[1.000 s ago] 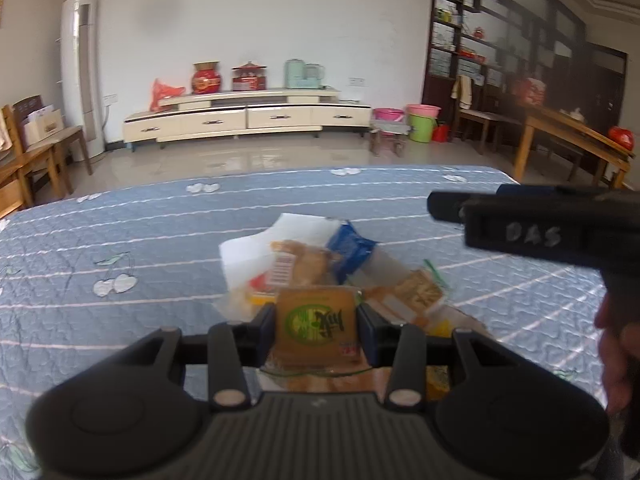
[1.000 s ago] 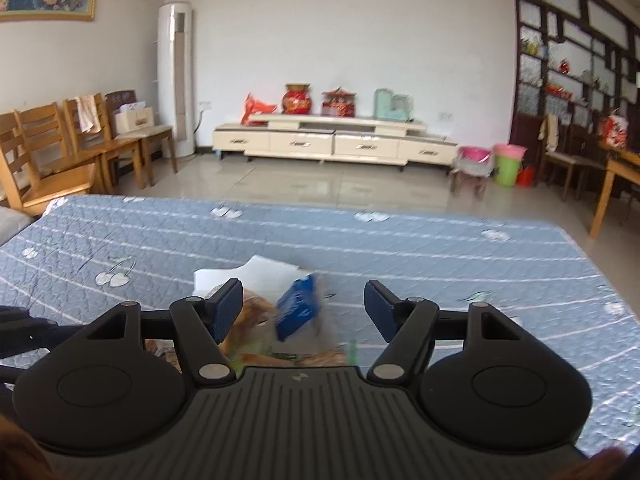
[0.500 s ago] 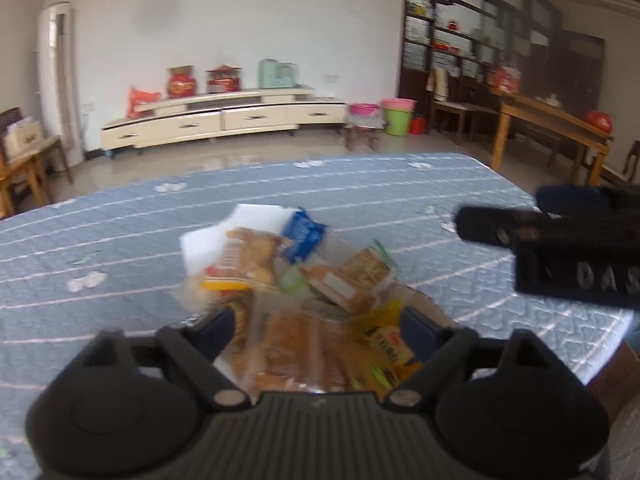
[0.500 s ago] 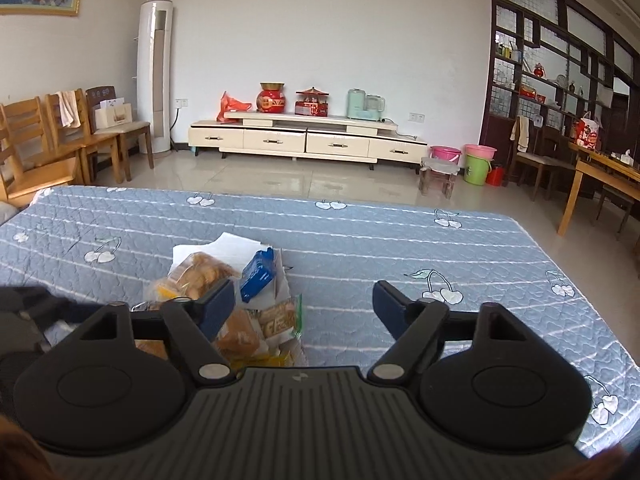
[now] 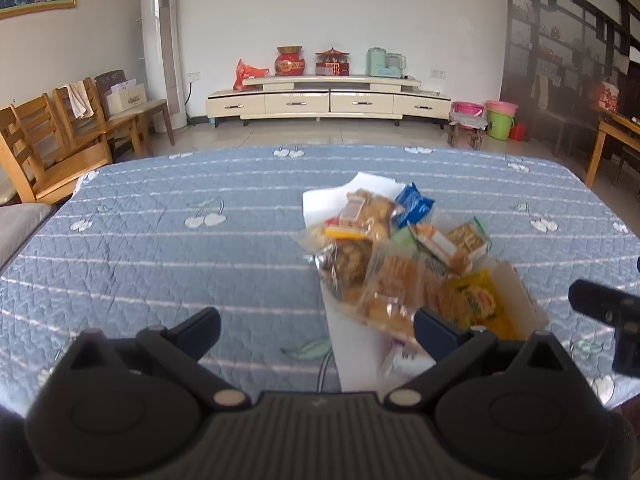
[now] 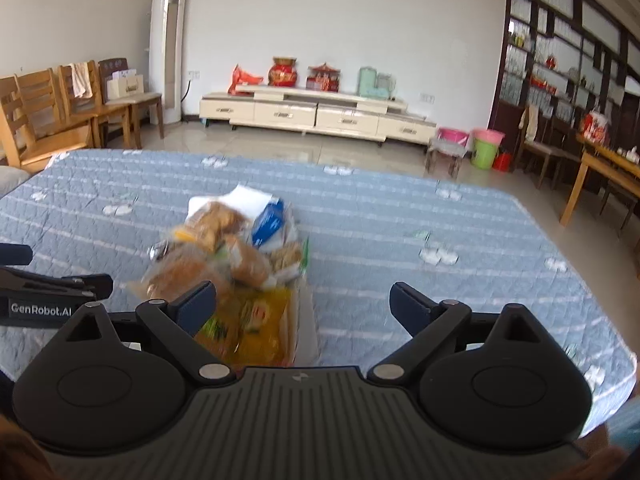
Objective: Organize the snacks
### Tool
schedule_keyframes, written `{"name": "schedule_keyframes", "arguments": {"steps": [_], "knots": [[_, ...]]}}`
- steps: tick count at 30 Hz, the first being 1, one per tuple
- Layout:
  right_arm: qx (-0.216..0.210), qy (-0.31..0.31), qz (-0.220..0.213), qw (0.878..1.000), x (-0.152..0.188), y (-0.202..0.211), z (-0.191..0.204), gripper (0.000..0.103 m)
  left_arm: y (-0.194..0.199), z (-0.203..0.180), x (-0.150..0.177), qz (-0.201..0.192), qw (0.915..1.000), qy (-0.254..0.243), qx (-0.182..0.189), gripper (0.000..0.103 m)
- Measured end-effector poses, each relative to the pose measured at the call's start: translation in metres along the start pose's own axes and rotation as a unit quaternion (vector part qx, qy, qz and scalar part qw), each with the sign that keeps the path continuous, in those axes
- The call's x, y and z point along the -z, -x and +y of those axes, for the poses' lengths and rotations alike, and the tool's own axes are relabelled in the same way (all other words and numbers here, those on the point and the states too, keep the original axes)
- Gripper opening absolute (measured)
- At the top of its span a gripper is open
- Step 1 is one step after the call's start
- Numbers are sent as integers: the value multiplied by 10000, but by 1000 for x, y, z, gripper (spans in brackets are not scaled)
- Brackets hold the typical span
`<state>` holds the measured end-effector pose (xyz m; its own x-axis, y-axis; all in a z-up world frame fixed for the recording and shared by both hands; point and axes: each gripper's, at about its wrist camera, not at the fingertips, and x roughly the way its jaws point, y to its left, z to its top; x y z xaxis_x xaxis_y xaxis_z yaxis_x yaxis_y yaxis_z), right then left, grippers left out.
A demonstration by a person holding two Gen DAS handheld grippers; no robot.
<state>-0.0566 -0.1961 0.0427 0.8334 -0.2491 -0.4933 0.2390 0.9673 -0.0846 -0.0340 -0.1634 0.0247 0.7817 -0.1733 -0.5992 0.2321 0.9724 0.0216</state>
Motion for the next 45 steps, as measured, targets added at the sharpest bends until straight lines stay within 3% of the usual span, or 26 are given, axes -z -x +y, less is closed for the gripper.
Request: {"name": "schedule_keyframes", "arguments": {"steps": [10,45], "knots": [[-174,120,474,9987,22,-8,13,103,6,-5,9,-3,9999,-103,-1,102],[-408,366,630,9965,28,-15,29,103,-3,1,11,208,9998,25,51,102]]}}
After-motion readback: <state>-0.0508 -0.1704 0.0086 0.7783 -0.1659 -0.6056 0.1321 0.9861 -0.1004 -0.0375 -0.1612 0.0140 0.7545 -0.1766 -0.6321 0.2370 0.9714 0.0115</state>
